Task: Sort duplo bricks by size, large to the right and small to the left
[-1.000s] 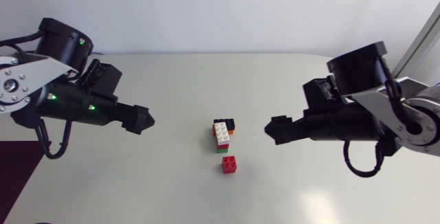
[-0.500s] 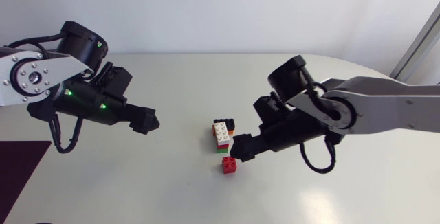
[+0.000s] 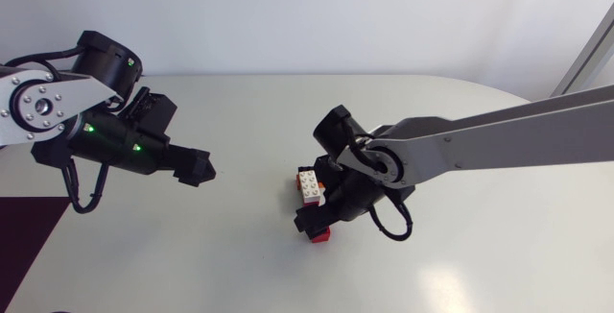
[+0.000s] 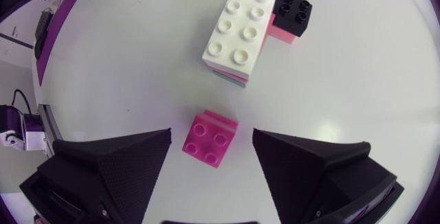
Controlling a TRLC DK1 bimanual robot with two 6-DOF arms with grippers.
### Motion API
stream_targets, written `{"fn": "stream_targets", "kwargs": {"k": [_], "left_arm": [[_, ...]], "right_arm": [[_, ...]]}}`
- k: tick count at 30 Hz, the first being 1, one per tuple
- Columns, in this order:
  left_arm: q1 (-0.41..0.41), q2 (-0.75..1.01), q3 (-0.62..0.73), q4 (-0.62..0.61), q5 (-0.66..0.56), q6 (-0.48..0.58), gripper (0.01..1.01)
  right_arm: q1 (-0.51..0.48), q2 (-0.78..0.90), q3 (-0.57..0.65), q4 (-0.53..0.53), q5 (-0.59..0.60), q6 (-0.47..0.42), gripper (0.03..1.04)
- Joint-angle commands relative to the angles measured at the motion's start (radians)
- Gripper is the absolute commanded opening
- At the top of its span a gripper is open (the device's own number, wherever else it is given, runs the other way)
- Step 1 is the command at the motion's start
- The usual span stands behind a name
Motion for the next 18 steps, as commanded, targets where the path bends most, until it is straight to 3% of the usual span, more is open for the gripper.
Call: {"fn": "stream_targets", "kwargs": {"k": [1, 3, 4, 8, 13, 18], "left_arm": [[0.008, -0.007, -0.020, -0.011, 0.009, 0.018, 0.952], [0.012, -0.009, -0.024, -0.011, 0.011, 0.020, 0.952], [0.015, -0.010, -0.026, -0.011, 0.012, 0.021, 0.952], [0.030, -0.010, -0.038, -0.010, 0.022, 0.034, 0.952], [0.051, -0.015, -0.049, -0.010, 0.023, 0.049, 0.952], [0.085, -0.030, -0.055, -0.011, 0.035, 0.070, 0.952]], "right_arm": [[0.012, 0.045, 0.020, -0.028, 0.027, 0.015, 0.75], [0.012, 0.062, 0.029, -0.045, 0.040, 0.015, 0.75], [0.013, 0.068, 0.032, -0.050, 0.050, 0.015, 0.70], [0.015, 0.075, 0.037, -0.036, 0.056, 0.010, 0.29], [0.035, 0.062, 0.040, -0.027, 0.054, -0.001, 0.22], [0.067, 0.025, 0.055, -0.033, 0.047, -0.016, 0.22]]}}
